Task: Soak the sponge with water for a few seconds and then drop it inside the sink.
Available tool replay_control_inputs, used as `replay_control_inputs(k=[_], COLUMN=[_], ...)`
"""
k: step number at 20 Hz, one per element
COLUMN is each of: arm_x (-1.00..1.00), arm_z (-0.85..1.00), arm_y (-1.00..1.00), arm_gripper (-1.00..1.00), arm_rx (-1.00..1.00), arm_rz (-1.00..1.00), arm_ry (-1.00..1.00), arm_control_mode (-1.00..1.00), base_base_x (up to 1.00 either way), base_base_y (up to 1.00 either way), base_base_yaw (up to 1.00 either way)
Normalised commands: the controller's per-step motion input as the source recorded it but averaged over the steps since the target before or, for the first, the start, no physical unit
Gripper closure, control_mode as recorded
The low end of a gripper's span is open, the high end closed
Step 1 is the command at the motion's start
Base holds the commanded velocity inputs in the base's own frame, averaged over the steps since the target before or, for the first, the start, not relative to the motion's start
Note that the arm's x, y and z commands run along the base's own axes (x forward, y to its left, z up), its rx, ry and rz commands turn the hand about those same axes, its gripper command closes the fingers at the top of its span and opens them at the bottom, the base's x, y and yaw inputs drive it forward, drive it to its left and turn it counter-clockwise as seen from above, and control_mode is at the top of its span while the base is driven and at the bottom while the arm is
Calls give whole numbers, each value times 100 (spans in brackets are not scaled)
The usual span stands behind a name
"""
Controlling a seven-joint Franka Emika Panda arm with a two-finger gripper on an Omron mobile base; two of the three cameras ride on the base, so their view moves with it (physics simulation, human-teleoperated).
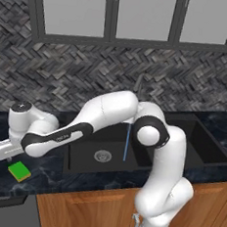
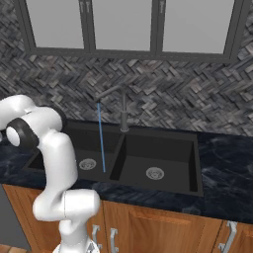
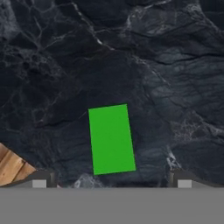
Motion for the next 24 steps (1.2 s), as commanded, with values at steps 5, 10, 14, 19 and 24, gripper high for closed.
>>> replay_control_inputs(k=[5, 10, 14, 19, 24], arm_x=[0, 0, 0, 0, 0], arm_z=[-3, -29, -31, -33, -26], arm_y=[0, 0, 0, 0, 0], arm_gripper=[-100, -100, -100, -100, -100], arm_rx=[0, 0, 0, 0, 0], arm_rz=[0, 1, 2, 2, 0], arm_ry=[0, -1, -1, -2, 0], arm_control_mode=[-100, -100, -100, -100, -100], base_base_x=[0, 0, 0, 0, 0], base_base_y=[0, 0, 0, 0, 0], base_base_yaw=[0, 0, 0, 0, 0])
